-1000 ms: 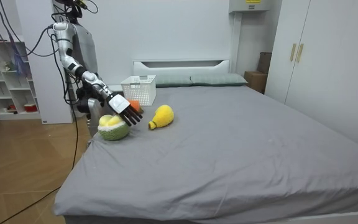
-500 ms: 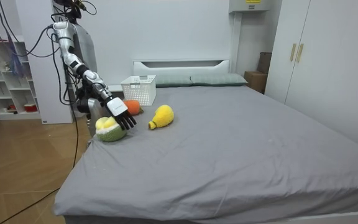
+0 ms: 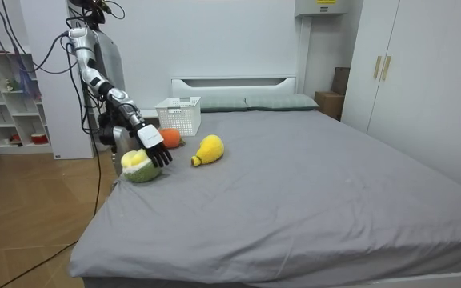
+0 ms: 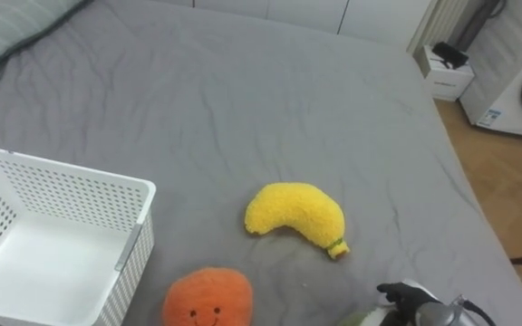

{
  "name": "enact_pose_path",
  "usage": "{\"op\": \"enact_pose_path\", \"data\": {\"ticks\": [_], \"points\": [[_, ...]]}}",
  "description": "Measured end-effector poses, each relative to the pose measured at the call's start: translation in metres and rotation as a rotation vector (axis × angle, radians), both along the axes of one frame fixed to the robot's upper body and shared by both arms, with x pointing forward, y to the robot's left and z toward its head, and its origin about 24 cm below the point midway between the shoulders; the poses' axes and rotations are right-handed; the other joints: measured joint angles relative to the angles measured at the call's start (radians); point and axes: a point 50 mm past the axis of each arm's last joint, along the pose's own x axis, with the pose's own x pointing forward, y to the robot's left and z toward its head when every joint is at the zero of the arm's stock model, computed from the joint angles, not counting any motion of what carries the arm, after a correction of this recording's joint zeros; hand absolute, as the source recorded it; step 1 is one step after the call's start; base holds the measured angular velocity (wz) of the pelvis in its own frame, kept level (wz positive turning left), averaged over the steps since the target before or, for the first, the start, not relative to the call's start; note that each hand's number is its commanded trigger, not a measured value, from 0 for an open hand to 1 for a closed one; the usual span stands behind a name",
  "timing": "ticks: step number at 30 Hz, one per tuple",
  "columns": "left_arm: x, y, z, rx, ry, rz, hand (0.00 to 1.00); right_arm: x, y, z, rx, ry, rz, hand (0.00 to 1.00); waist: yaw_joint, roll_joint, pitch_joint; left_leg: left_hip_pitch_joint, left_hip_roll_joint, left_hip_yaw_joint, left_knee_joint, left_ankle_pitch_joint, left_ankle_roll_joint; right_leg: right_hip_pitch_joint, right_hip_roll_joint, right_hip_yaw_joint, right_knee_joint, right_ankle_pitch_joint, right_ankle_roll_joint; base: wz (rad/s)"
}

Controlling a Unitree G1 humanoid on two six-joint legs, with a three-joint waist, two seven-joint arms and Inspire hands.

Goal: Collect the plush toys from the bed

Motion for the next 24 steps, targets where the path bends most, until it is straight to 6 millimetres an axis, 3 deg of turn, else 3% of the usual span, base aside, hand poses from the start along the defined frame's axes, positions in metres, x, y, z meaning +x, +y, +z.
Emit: {"op": "enact_pose_path", "data": {"ticks": [24], "points": [[0.009, 0.001, 0.001, -0.005, -0.026, 0.011, 0.0, -0.015, -0.001, -0.006, 0.023, 0.12, 0.012, 1.0, 0.024, -0.004, -0.0031, 0.004, 0.001, 0.006, -0.011, 0.0, 0.0, 0.0, 0.0, 0.001, 0.002, 0.002, -0.002, 0.0]]}}
